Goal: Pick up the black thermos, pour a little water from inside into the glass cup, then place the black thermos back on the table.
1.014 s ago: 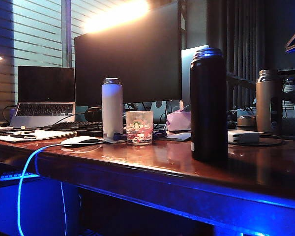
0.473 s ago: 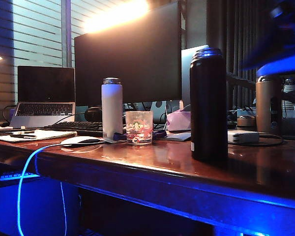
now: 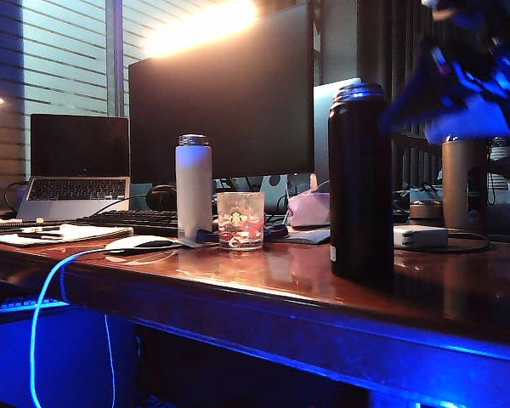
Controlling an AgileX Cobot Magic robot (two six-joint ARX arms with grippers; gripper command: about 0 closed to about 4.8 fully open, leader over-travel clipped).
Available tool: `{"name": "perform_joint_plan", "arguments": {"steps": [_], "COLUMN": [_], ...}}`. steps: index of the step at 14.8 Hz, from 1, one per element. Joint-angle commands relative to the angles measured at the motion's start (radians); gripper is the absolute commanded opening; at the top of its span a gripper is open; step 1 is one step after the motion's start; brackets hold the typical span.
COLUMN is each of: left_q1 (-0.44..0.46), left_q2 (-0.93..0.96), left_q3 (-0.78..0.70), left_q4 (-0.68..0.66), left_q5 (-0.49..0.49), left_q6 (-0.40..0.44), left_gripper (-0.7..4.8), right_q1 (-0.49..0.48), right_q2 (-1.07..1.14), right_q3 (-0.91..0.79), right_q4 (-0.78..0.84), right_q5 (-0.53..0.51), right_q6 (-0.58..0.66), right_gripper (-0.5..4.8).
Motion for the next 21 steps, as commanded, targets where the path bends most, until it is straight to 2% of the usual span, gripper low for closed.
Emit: {"name": "perform_joint_plan", "arguments": {"steps": [1, 3, 7, 10, 14, 16, 18, 21], "left_q1": [-0.001, -0.001, -0.001, -0.001, -0.001, -0.001, -0.001, -0.001], "left_q2": [0.0, 0.0, 0.0, 0.0, 0.0, 0.0, 0.0, 0.0], "left_q3": [0.001, 0.001, 0.001, 0.001, 0.001, 0.001, 0.001, 0.001], "left_q4": [0.013, 0.013, 0.013, 0.013, 0.013, 0.013, 0.013, 0.013], "left_q5": [0.004, 0.006, 0.004, 0.004, 0.005, 0.004, 0.005, 0.005], "left_q6": [-0.002, -0.002, -0.002, -0.002, -0.002, -0.002, -0.002, -0.002], "left_gripper": [-0.02, -0.02, -0.02, -0.02, -0.02, -0.01, -0.02, -0.02], "right_q1": [0.001, 0.001, 0.001, 0.001, 0.002, 0.016, 0.048, 0.122], "right_q2": [0.047, 0.073, 0.107, 0.23, 0.468, 0.529, 0.546, 0.546], "right_q3": [-0.011, -0.058, -0.227, -0.261, -0.26, -0.259, -0.249, -0.237], "right_q4": [0.196, 0.251, 0.501, 0.666, 1.033, 1.099, 1.109, 1.097], "right_q5": [-0.035, -0.036, 0.025, 0.039, 0.039, 0.016, 0.039, 0.202], "right_q6": [-0.002, 0.0, 0.023, 0.031, 0.162, 0.162, 0.164, 0.156], "right_gripper": [4.79, 4.79, 4.79, 4.79, 4.79, 4.79, 4.79, 4.79]}}
